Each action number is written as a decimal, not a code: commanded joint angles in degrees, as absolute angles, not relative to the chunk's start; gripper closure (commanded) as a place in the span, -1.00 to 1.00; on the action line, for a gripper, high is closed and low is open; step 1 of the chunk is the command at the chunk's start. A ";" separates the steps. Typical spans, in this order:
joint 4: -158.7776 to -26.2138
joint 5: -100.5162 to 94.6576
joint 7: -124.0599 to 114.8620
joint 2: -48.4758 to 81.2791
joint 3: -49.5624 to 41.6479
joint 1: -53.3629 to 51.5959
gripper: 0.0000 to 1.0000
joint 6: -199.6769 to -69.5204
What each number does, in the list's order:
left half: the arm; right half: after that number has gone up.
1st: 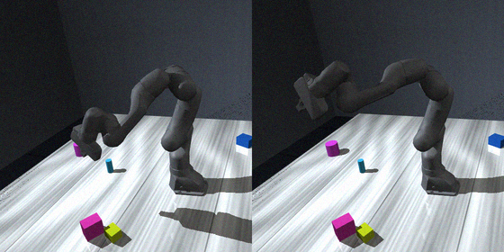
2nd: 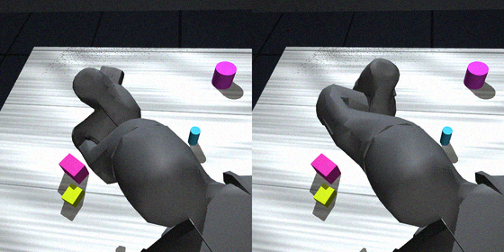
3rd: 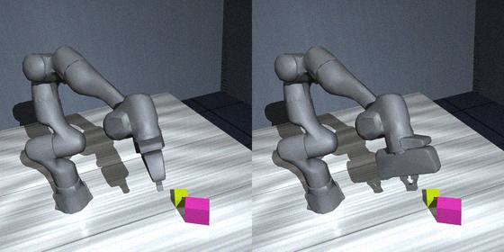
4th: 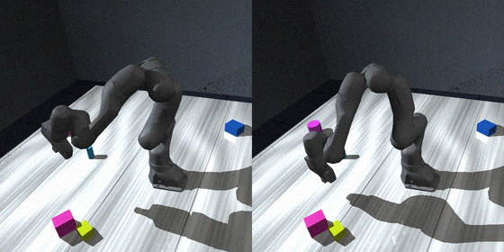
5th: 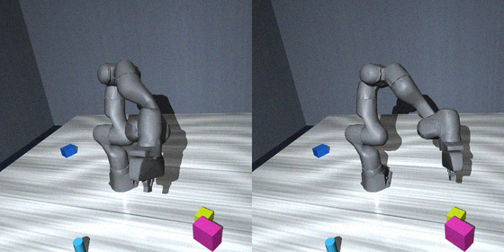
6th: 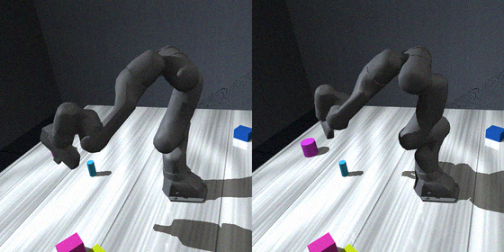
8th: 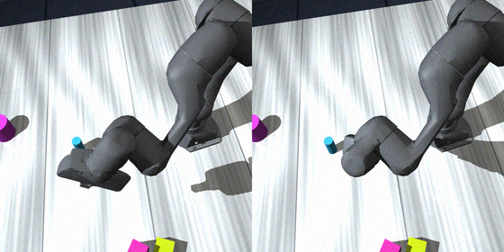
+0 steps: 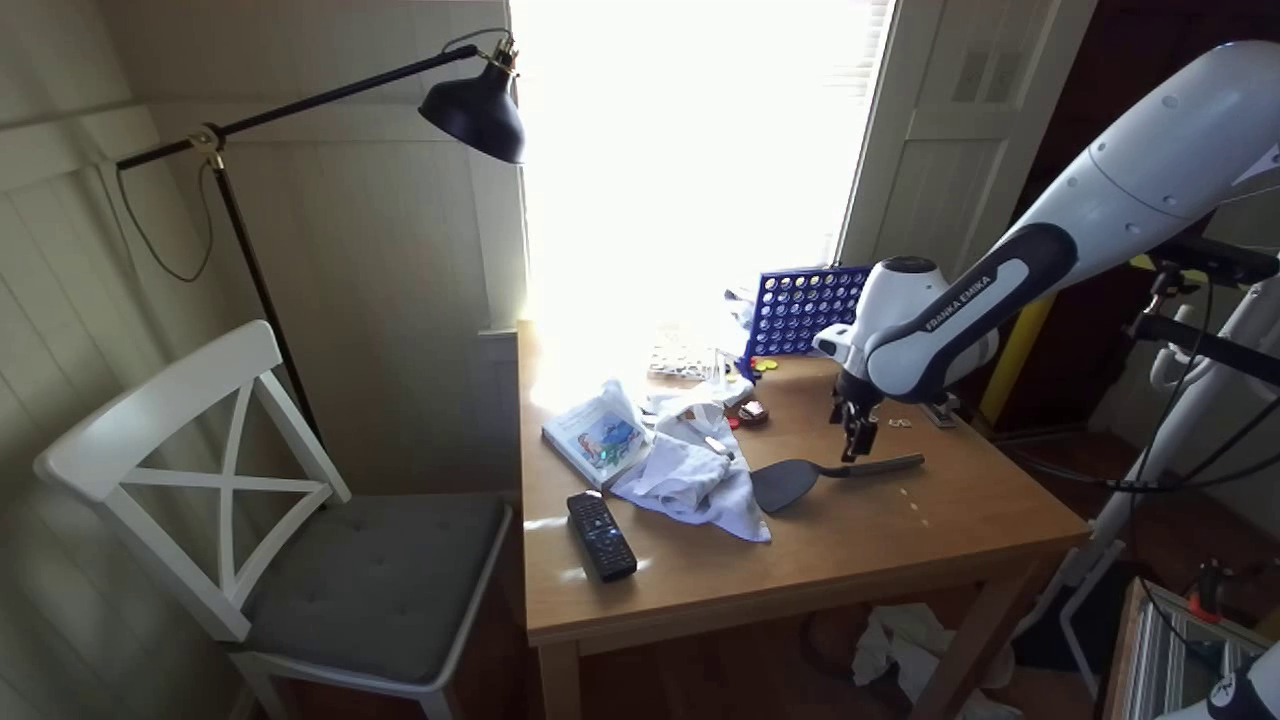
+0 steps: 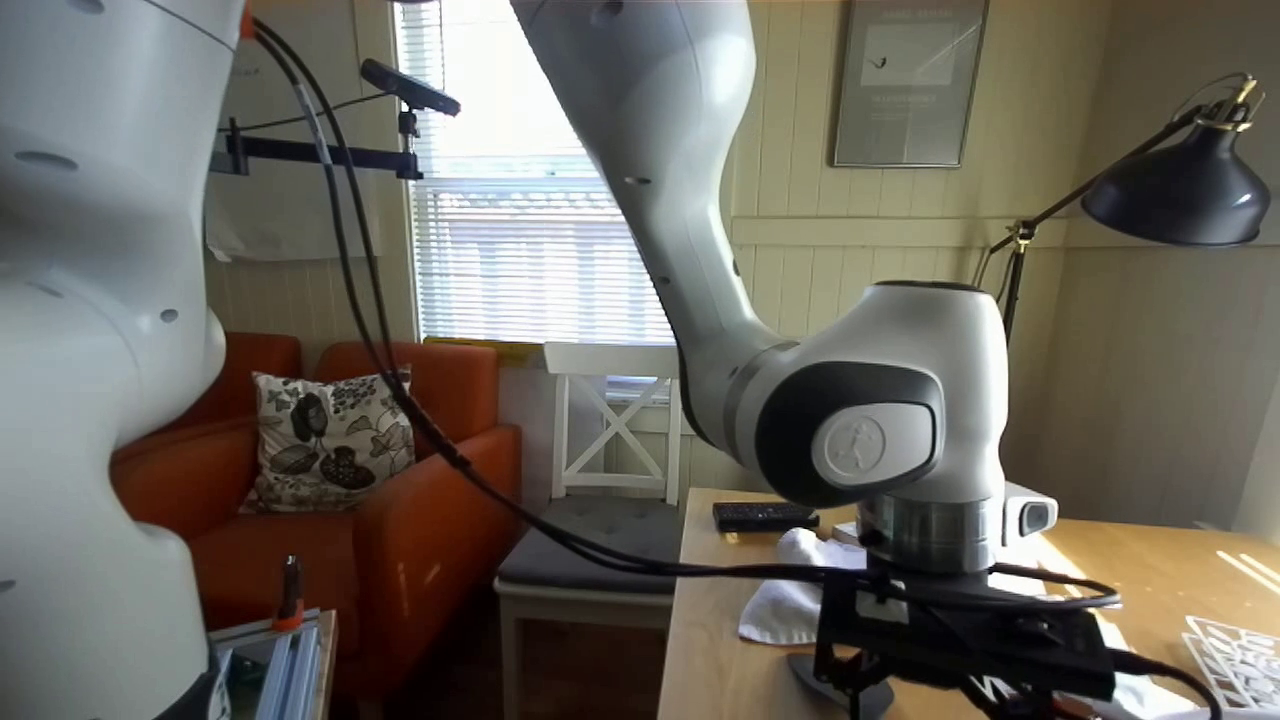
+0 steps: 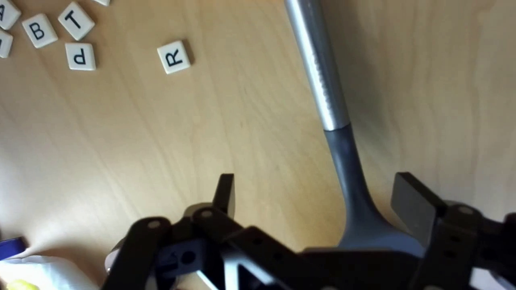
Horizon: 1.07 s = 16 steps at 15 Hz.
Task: Pick up the spatula
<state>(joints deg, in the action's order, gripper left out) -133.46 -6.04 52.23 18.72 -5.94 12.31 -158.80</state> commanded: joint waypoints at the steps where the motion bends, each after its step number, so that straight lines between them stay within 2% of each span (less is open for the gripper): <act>1: -136.92 -8.28 57.27 15.91 -4.30 13.95 -1.00 -157.02; 9: -134.87 -13.57 52.74 20.00 -5.44 8.39 -1.00 -157.60; 10: -134.71 -14.74 51.63 20.36 -5.67 7.76 -0.50 -157.67; 12: -134.21 -15.68 50.38 20.98 -5.48 7.49 -0.32 -157.40; 16: -133.65 -15.50 49.04 21.82 -5.17 8.09 0.27 -157.56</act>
<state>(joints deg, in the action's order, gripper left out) -135.26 -13.65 51.36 20.41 -4.70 8.02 -157.99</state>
